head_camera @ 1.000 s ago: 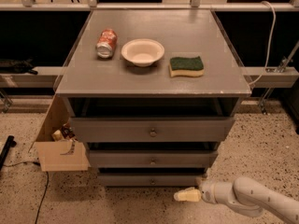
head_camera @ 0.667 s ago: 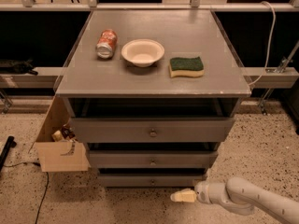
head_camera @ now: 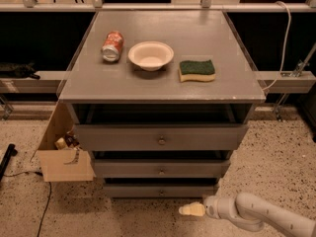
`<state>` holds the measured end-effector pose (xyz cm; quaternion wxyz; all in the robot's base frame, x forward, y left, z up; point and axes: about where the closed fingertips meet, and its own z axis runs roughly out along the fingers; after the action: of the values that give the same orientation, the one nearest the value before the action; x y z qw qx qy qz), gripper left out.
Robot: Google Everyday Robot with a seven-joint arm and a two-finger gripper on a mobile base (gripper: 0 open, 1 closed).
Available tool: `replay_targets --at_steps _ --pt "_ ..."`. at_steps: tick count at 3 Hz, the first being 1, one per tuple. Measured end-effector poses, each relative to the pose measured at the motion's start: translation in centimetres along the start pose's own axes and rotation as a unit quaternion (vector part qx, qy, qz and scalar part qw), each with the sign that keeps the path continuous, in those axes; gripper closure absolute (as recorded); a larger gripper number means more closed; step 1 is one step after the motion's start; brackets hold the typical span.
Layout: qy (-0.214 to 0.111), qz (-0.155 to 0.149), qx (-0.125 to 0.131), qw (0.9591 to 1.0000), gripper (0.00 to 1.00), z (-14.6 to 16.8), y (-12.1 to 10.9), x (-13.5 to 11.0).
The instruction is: Open bottom drawer
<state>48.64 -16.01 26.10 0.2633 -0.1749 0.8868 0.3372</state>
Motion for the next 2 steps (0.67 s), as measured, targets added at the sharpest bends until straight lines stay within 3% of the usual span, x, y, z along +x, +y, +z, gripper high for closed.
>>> replay_targets --at_steps 2 --pt "-0.078 -0.009 0.008 0.9969 0.00 0.85 0.64 -0.56"
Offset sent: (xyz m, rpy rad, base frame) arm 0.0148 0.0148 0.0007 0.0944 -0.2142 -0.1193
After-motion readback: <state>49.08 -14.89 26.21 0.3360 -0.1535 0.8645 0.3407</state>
